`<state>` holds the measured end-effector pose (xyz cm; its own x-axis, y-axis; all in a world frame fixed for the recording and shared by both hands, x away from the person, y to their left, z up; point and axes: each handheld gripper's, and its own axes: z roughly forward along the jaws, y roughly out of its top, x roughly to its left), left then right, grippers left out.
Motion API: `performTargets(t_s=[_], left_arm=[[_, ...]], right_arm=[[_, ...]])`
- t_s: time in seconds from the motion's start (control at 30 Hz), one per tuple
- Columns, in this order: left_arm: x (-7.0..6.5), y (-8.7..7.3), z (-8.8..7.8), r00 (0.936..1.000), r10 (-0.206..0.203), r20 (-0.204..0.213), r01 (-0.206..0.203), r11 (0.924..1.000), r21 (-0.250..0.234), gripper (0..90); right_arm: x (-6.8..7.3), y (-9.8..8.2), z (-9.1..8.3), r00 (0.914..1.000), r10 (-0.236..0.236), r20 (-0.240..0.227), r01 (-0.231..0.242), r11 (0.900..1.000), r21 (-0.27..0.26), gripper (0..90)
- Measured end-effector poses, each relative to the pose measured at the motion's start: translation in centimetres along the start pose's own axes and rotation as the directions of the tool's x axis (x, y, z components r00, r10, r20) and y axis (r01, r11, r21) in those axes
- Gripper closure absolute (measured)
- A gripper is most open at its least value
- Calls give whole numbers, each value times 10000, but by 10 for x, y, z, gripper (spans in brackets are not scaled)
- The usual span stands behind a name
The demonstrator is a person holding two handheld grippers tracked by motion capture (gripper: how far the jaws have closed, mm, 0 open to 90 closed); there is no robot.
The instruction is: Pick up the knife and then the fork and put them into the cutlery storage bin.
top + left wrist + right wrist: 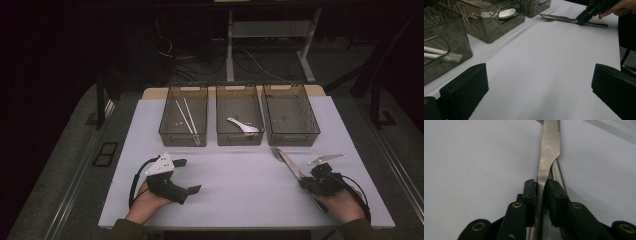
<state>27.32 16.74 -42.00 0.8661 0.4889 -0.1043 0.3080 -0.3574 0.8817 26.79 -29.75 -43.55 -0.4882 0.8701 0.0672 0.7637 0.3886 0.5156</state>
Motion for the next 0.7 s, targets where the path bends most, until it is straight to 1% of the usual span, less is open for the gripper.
performTargets(t_s=[0.17,0.23,0.4,0.53,0.6,0.67,0.7], left_arm=[[0,0,0,10000,4,6,-4,10000,-9,0],[0,0,0,10000,3,18,-3,10000,-6,0],[0,0,1,10000,15,27,-15,10000,-8,0],[-1,0,1,10000,21,26,-21,10000,-7,0],[0,0,0,10000,59,29,-59,10000,-4,0],[0,0,0,10000,32,12,-32,10000,-16,0],[0,0,0,10000,35,12,-35,10000,-13,0]], right_arm=[[-4,-2,0,9996,-175,-224,173,9998,-105,789],[-5,-3,0,9993,-147,-351,142,9998,-148,788],[-7,-5,0,9979,-481,-432,466,9983,-348,794],[-9,-8,-1,9970,-464,-625,432,9977,-524,796],[-11,-8,-1,9961,-533,-709,490,9969,-608,796],[-13,-8,-1,9953,-318,-916,266,9980,-578,796],[-14,-8,-2,9948,-302,-968,243,9978,-610,796]])
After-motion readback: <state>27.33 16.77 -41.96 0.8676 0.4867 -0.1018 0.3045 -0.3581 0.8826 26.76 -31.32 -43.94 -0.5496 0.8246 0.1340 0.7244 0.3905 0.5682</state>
